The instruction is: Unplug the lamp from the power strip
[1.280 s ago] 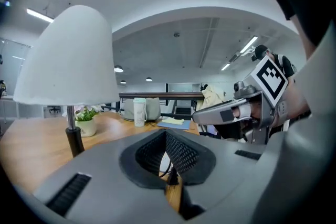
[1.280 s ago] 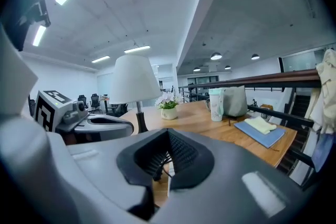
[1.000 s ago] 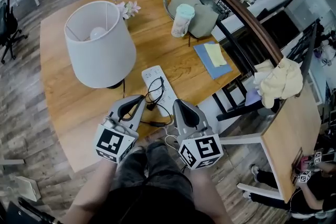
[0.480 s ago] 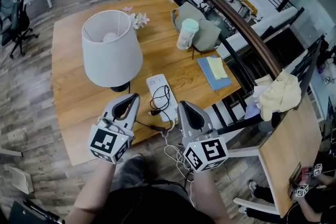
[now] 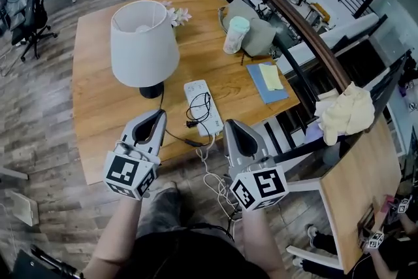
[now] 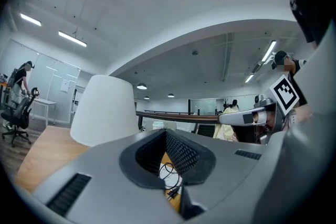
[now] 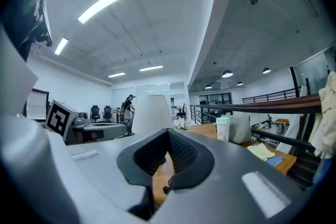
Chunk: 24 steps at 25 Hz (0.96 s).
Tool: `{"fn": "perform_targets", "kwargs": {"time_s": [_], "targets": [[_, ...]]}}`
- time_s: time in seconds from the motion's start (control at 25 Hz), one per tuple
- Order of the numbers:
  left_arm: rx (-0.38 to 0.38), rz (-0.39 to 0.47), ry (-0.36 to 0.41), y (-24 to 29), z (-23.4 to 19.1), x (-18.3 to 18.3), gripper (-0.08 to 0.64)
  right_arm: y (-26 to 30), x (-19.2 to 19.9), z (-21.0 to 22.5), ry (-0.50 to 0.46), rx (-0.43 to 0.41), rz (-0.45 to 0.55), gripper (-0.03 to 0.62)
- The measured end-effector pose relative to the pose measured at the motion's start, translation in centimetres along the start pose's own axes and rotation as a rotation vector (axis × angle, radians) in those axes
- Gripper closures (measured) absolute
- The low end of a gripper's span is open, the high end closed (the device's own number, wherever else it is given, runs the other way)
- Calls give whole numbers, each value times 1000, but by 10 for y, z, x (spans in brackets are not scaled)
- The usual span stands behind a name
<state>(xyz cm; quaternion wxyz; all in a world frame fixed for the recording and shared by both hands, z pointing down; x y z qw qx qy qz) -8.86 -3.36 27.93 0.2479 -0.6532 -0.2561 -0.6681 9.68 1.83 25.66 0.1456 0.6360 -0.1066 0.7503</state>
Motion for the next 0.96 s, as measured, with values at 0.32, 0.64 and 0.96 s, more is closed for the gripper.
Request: {"fn": "perform_targets", "kwargs": {"time_s": [0.32, 0.64, 0.96], "targets": [[-24, 12, 7, -25, 22, -6, 565, -29, -1, -5, -2, -13, 6, 584], [-52, 18, 16, -53, 36, -9, 565, -54, -1, -19, 1, -32, 17, 584], [-69, 27, 22, -76, 50, -13, 565, -76, -2, -30, -1, -40, 21, 585]]}}
Point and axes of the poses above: the fingertips, and each gripper's own axes: y forward along the fingers, z to its right, x out of its underside, the point moved 4 cm from there along -y, backward along the fingers, and after that the axes turned 5 degrees about y, right-handed, at the moved point
